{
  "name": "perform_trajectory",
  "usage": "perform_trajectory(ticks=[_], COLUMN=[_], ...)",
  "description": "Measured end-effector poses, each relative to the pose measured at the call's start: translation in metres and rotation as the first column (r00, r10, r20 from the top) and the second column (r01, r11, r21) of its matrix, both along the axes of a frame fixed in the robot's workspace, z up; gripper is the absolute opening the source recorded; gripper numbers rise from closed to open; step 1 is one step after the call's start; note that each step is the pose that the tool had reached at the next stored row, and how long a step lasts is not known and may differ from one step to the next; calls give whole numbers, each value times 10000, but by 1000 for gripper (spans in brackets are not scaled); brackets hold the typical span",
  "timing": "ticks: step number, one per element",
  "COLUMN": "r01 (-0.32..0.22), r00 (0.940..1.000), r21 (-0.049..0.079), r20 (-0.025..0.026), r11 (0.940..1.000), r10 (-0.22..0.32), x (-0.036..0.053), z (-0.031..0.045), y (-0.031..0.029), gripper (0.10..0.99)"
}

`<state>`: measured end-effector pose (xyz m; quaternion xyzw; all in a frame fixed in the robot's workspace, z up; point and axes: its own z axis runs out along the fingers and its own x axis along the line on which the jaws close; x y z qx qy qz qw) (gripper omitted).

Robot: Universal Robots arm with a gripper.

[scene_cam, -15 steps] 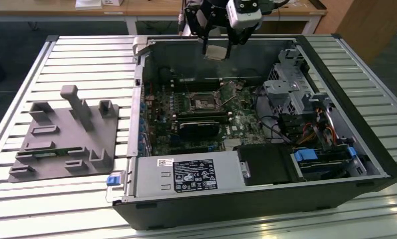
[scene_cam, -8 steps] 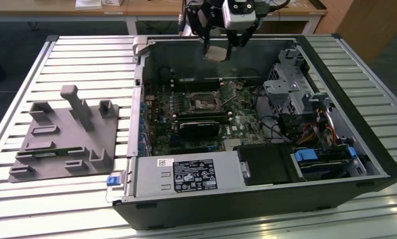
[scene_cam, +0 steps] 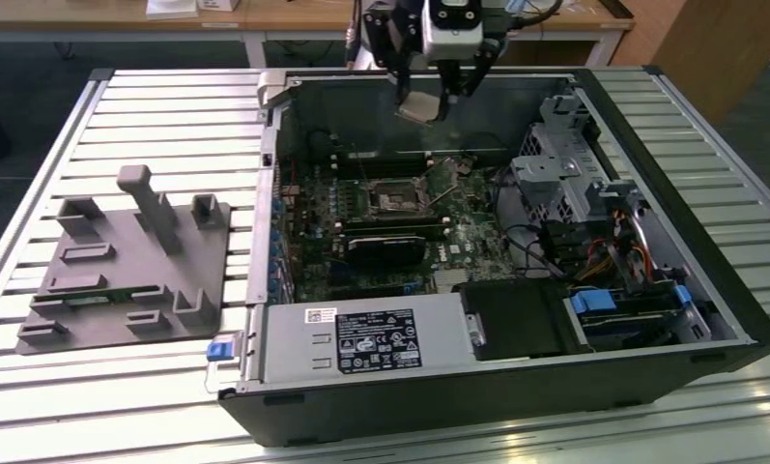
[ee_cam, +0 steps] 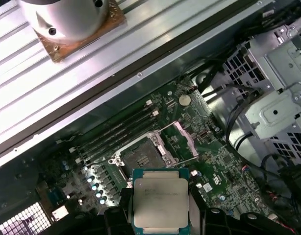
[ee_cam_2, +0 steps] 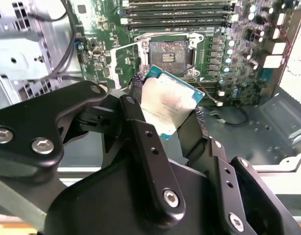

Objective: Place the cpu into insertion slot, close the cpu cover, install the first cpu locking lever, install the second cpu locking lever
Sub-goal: 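Place the cpu into insertion slot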

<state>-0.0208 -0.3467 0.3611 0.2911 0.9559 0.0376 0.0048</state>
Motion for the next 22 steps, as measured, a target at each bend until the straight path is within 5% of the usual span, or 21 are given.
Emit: perform_trajectory(ticks=[3,11,16,22], r01=[494,2156,2935,3828], r00=[9988,9765,9560,9238], r21=[-3,-1,-2,-2], r20=[0,0,0,0], r11=[9988,9765,9560,9238], r10=[-494,-2156,-2935,-3828], x=[0,0,0,0], z=[-11,-48,-67,-86], y=[0,0,0,0], gripper=[537,537,537,537])
